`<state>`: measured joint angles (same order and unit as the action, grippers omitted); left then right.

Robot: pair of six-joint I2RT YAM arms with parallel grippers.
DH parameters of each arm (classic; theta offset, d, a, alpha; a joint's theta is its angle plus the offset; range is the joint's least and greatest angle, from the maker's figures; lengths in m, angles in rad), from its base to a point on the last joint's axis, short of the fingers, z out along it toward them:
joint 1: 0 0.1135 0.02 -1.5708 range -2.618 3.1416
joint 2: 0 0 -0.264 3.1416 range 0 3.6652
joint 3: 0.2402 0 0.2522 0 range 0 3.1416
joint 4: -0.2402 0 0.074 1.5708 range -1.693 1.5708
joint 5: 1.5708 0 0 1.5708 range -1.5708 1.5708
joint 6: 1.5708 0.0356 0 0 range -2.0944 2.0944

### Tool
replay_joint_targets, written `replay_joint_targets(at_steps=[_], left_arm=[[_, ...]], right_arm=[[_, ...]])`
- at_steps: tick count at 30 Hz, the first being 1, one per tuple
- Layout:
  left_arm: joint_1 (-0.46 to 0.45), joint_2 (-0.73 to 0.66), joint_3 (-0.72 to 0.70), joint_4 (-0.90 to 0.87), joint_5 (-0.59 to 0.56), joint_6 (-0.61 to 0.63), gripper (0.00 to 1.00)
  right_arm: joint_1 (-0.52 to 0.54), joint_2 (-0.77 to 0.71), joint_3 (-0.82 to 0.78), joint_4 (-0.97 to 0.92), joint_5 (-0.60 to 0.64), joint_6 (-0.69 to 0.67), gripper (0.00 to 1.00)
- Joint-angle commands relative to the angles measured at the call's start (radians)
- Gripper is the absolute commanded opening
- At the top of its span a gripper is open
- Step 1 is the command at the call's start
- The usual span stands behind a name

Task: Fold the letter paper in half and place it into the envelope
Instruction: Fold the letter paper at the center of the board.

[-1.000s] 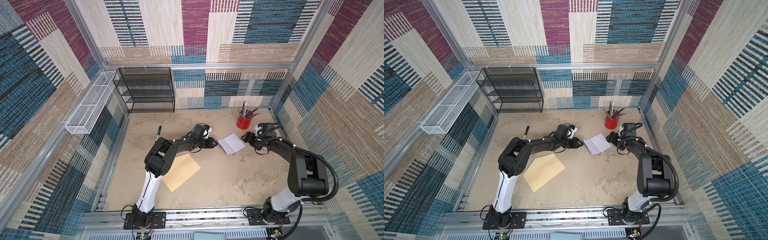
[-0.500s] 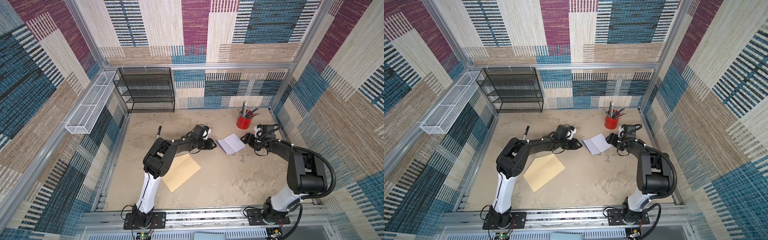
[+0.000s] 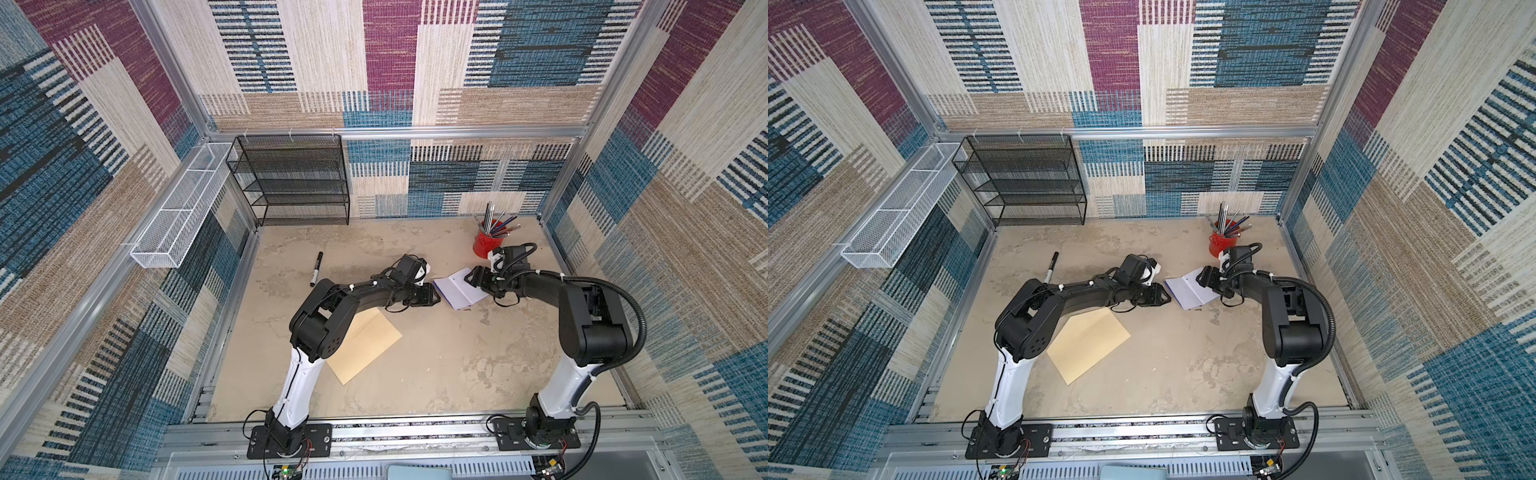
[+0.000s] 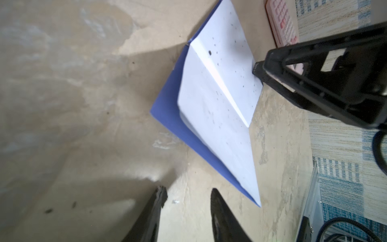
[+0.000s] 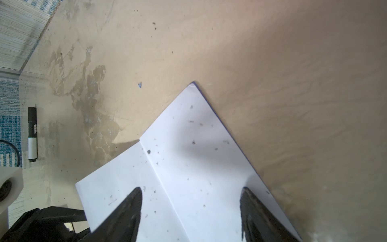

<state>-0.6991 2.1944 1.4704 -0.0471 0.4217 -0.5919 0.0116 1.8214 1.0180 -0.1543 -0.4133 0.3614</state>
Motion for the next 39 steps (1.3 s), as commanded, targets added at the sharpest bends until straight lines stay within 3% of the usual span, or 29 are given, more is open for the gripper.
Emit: replay_joint_targets(at_steps=[1,17,25,33,39], left_arm=[[-0.013,0.023,0.030,-0.109,-0.027,-0.035,0.41],[-0.034,0.047,0.192,-0.136,-0.046,-0.027,0.45],[-0.045,0.087,0.286,-0.198,-0.101,0.006,0.46],[-0.071,0.153,0.452,-0.357,-0.185,0.083,0.47],[-0.100,0.198,0.553,-0.415,-0.207,0.102,0.48]], right_arm=[[0.001,0.010,-0.012,0.028,-0.020,0.004,0.75],[0.001,-0.044,-0.135,0.098,-0.122,0.070,0.75],[0.007,-0.165,-0.265,0.117,-0.204,0.113,0.75],[-0.020,-0.434,-0.235,-0.038,-0.018,0.104,0.76],[-0.027,-0.509,-0.205,-0.110,0.063,0.068,0.76]])
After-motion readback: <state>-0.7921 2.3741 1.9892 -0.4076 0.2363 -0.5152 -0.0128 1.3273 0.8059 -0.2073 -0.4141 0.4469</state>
